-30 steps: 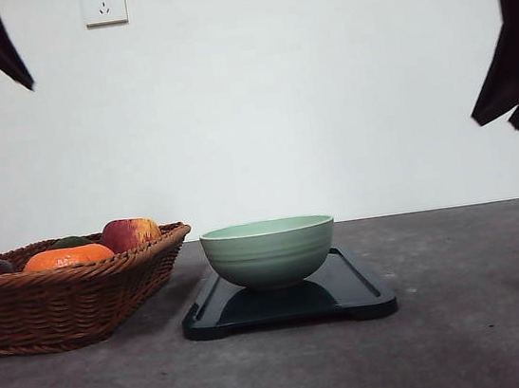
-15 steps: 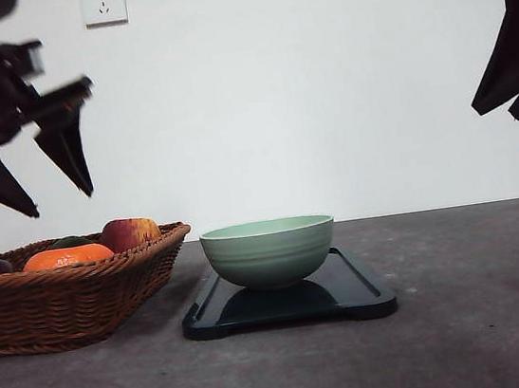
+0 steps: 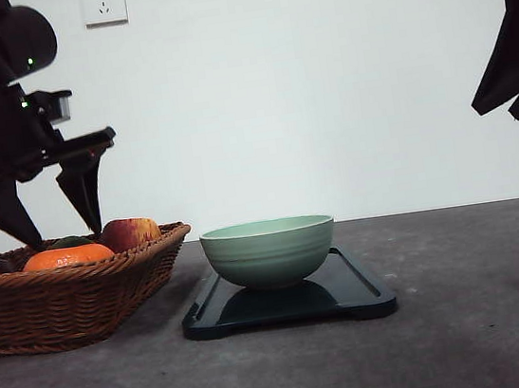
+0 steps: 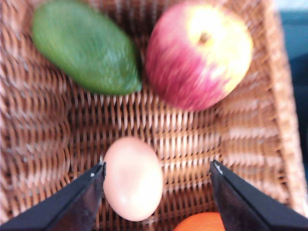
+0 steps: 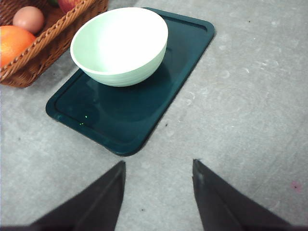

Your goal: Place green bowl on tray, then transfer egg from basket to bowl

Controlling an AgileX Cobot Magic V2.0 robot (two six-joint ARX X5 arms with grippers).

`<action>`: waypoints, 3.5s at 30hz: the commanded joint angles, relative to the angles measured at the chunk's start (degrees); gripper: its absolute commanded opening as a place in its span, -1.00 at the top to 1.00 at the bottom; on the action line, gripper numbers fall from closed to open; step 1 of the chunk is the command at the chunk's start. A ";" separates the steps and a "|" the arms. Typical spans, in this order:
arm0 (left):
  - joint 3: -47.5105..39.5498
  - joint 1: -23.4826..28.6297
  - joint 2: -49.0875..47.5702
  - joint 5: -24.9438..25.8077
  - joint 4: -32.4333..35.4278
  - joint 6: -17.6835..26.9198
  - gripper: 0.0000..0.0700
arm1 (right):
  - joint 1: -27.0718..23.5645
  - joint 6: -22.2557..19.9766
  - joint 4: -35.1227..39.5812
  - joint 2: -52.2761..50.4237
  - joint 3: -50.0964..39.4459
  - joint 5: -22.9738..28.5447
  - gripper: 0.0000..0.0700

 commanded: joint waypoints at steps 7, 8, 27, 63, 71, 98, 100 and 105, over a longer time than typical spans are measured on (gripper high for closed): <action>1.44 -0.11 2.54 -1.89 0.25 0.61 -0.25 | 0.15 0.64 0.59 0.28 0.13 0.04 0.22; 1.44 -0.09 2.71 -1.89 0.20 0.61 -0.25 | 0.15 0.63 0.59 0.28 0.13 0.04 0.22; 1.44 -0.09 6.65 -1.93 -0.59 0.13 -0.02 | 0.15 0.65 0.79 0.28 0.13 0.04 0.22; 21.57 -3.79 1.69 3.80 -11.88 1.48 0.38 | 0.15 0.65 1.01 0.28 0.13 0.07 0.22; 21.61 -11.05 1.72 5.34 -1.44 1.25 0.38 | 0.15 0.63 1.01 0.28 0.13 0.09 0.22; 21.59 -22.40 19.46 1.00 5.38 2.99 0.38 | 0.15 0.63 1.01 0.28 0.13 0.11 0.22; 21.59 -22.65 20.62 0.40 5.37 2.99 0.38 | 0.15 0.63 1.01 0.28 0.13 0.11 0.22; 21.59 -22.77 22.36 -1.21 4.91 3.15 0.38 | 0.15 0.63 0.98 0.28 0.13 0.11 0.22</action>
